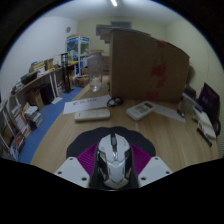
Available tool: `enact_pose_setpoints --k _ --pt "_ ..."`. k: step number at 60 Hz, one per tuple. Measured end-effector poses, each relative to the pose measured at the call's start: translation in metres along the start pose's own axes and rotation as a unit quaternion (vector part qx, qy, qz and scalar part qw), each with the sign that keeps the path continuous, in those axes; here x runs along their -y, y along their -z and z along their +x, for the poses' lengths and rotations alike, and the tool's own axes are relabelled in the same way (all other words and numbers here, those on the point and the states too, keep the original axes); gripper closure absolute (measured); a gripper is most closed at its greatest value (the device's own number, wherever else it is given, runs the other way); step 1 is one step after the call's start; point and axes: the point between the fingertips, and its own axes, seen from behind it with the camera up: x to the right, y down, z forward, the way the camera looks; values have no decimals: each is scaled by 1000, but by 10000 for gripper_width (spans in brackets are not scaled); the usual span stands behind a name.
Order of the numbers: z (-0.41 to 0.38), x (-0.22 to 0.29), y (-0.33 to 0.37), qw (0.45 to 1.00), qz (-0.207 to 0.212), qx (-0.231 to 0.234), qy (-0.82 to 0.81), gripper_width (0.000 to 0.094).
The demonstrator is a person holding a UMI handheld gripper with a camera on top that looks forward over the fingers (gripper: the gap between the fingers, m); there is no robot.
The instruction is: Arrange mouse
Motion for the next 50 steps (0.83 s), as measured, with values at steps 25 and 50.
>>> enact_pose_setpoints --k 25,50 --pt "-8 11 44 993 -61 92 -47 97" --pt "119 1 242 993 -30 81 -85 102"
